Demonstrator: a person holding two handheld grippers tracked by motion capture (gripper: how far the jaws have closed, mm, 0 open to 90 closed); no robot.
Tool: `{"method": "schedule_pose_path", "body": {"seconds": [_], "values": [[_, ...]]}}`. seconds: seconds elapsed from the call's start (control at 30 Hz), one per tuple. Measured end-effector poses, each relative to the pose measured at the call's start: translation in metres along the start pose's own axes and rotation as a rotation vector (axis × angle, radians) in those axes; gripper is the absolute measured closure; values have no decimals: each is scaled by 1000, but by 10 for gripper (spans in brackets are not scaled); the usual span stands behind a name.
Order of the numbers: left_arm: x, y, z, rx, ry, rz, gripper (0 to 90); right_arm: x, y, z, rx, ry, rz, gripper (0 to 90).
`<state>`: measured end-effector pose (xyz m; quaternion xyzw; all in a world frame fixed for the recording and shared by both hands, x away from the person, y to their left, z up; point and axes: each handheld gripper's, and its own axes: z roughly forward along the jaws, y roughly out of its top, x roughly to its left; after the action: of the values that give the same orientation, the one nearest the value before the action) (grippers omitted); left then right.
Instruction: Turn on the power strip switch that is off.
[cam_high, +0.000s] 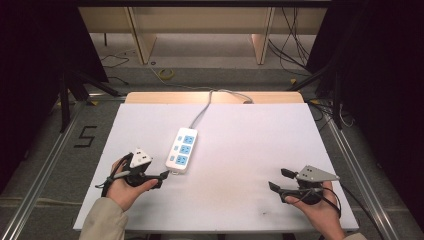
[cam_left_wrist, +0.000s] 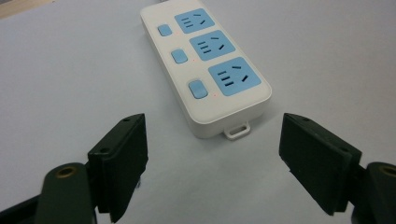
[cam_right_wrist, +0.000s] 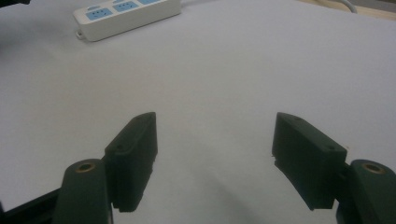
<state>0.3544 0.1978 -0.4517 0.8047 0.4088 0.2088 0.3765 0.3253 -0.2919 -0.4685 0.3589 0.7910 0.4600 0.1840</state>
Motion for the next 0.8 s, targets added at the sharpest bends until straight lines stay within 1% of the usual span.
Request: {"method": "schedule_pose_path", "body": {"seconds": [0.27,0.43,0.73,0.8], "values": [[3,-13,-4,-6,18,-15,226,0,0,0,-2,1,0,319],[5,-19,-7,-6,29,-23,224,0,0,0,-1,3,-4,320],[10,-25,-2,2,45,-35,210,-1,0,0,0,0,-4,319],[12,-27,-1,14,51,-41,204,-1,0,0,-1,-2,-2,319]]}}
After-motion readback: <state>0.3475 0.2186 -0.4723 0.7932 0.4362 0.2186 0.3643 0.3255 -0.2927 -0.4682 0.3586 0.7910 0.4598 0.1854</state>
